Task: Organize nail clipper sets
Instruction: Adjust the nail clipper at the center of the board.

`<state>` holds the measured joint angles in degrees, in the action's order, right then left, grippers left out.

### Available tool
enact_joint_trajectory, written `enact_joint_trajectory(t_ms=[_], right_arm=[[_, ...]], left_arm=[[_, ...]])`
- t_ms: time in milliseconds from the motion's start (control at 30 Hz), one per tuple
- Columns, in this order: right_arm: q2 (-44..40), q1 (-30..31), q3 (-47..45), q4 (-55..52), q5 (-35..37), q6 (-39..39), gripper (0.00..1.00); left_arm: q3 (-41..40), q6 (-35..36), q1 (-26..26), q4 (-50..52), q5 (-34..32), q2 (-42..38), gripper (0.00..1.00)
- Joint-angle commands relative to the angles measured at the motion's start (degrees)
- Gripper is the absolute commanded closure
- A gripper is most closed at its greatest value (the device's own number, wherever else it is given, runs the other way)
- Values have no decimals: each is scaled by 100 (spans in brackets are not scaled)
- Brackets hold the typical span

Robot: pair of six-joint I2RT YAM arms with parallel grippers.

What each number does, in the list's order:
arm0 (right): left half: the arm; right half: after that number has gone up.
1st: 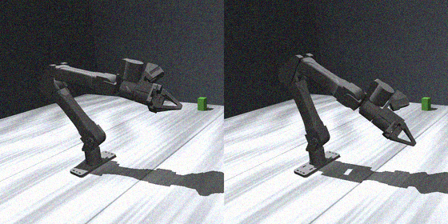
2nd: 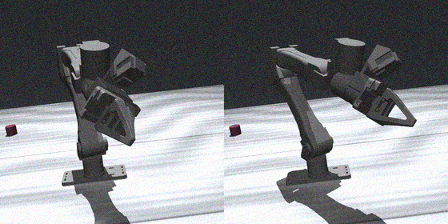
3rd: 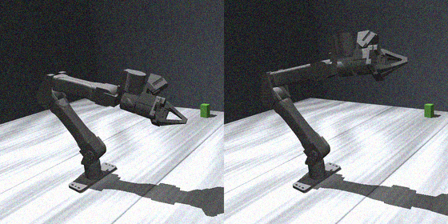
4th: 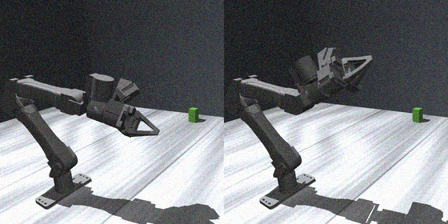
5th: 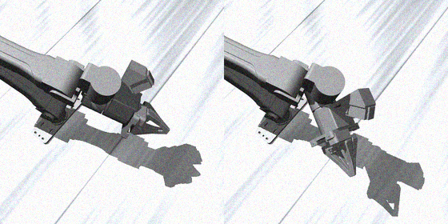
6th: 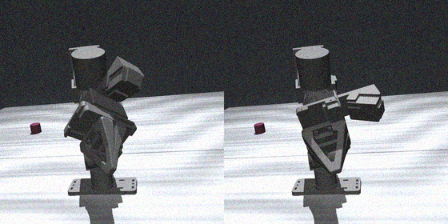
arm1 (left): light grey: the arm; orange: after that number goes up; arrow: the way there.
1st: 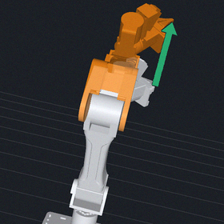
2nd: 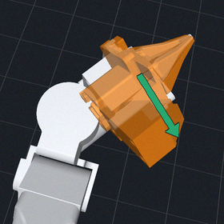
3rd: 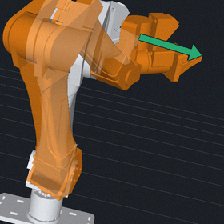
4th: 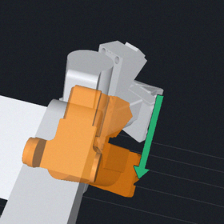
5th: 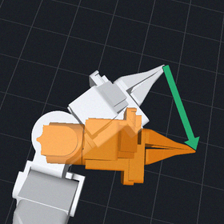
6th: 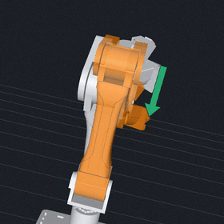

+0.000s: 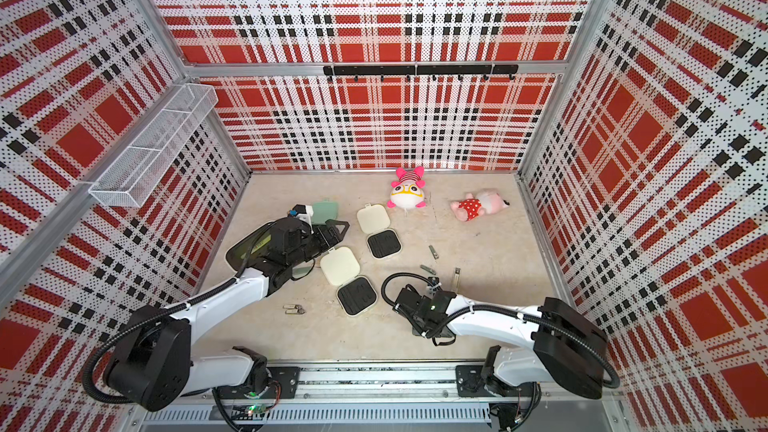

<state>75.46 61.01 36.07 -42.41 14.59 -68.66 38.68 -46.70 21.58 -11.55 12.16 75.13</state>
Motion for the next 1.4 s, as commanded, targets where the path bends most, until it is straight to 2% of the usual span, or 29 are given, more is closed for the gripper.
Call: enact_joint_trajectory(t_ms=[0, 167, 433, 1133, 1300, 1367], right_arm=[[172, 33, 63, 231, 33, -135, 90], [319, -31, 143, 310, 155, -115, 88], [545, -399, 253, 813, -24, 305, 88], [1282, -1704, 1264, 1392, -235, 1674, 89], [1028, -1798, 1522, 1010, 9, 2071, 80], [885, -1932, 1453, 979, -32, 2243, 74]], left_arm=[[-9, 20, 4, -88, 5, -26, 2], [-22, 28, -39, -93, 25, -15, 2], [-75, 38, -110, -100, 77, -20, 2], [-211, 20, -250, -96, 142, -131, 2], [-260, 90, -318, 51, 153, -248, 2], [-323, 98, -364, 72, 163, -325, 2]])
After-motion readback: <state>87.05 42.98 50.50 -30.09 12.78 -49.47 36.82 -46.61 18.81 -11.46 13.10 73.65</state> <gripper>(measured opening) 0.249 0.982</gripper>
